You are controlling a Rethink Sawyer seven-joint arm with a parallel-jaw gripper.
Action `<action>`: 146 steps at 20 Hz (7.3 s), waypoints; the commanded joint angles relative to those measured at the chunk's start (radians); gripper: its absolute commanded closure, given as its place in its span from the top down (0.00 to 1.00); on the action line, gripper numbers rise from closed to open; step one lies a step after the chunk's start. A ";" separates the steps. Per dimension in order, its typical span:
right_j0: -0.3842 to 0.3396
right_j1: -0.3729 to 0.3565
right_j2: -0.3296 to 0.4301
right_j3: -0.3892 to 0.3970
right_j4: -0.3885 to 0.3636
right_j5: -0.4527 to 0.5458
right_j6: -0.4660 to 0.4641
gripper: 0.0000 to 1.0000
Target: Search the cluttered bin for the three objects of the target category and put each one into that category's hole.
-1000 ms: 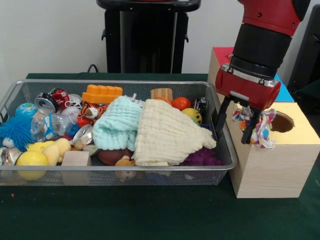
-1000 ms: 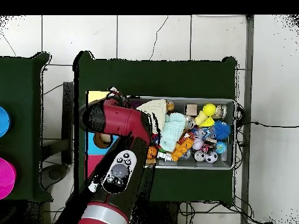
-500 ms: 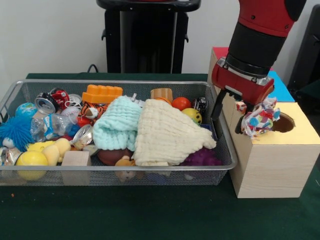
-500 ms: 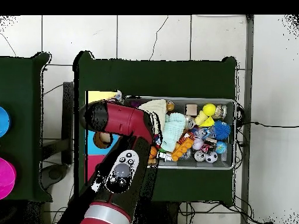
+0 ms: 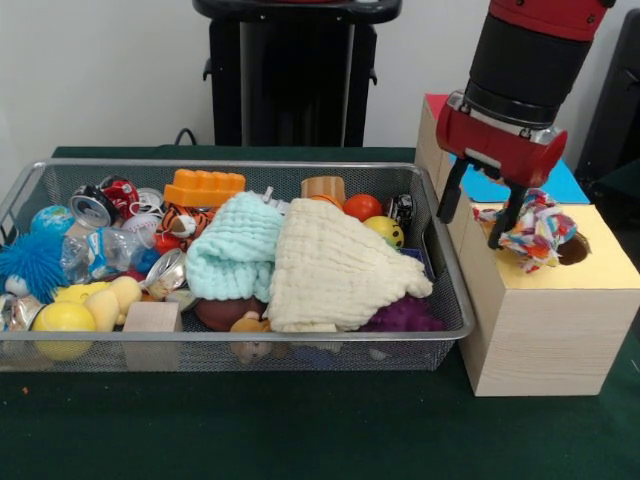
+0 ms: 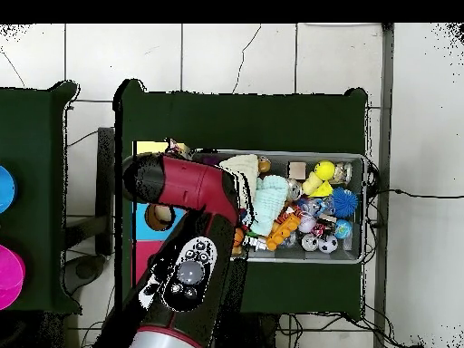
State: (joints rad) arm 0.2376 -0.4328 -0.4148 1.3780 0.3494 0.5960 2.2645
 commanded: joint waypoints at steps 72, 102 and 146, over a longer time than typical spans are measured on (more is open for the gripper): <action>0.057 0.096 -0.002 -0.028 0.026 0.033 0.179 1.00; 0.017 0.084 0.033 -0.027 0.036 0.014 0.119 0.00; 0.102 0.131 0.054 -0.060 0.155 0.050 0.259 0.00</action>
State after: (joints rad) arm 0.3421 -0.3797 -0.4775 1.2723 0.4651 0.7181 2.2645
